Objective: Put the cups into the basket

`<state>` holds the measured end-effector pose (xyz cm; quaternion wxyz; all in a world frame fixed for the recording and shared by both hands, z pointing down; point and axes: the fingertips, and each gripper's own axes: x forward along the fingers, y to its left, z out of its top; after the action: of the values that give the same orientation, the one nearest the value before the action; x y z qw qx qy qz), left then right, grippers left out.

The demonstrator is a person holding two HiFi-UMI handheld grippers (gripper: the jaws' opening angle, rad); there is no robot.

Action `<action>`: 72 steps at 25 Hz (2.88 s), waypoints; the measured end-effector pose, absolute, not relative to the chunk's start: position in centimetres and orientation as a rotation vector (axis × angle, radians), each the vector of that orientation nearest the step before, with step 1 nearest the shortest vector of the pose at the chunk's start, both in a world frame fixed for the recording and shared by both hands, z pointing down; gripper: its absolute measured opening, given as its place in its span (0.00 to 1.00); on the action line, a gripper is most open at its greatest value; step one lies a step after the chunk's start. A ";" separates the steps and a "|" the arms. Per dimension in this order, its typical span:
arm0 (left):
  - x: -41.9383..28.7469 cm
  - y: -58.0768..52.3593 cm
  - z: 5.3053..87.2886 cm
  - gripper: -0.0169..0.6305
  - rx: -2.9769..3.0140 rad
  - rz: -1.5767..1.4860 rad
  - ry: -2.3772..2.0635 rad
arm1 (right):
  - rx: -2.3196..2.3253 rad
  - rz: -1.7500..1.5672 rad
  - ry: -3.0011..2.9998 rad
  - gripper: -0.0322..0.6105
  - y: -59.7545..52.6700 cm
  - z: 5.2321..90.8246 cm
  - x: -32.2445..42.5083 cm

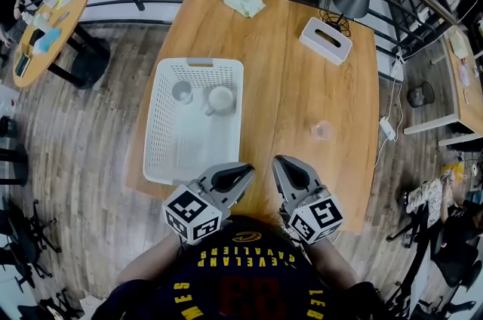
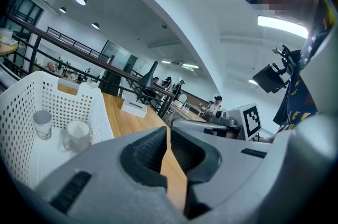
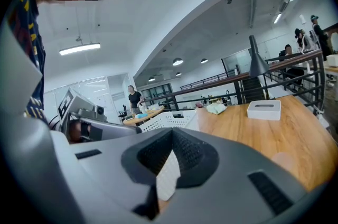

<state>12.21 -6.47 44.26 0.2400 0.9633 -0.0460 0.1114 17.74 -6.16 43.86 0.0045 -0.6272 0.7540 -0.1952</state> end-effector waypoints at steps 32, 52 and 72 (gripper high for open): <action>14.3 -4.5 46.1 0.20 2.613 0.399 -0.180 | -2.558 -0.836 2.853 0.28 -3.5 60.4 34.7; 12.0 -3.5 46.7 0.20 2.552 0.399 -0.403 | -2.504 -0.929 3.318 0.26 -4.3 67.5 37.5; 7.7 -0.8 48.0 0.20 2.480 0.420 -0.566 | -2.435 -0.426 3.272 0.09 -6.1 60.3 33.2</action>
<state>7.67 -0.80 48.02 0.2780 0.9240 -0.2108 0.1563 33.15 -6.12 60.32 -0.4615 -0.5267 0.7079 -0.0921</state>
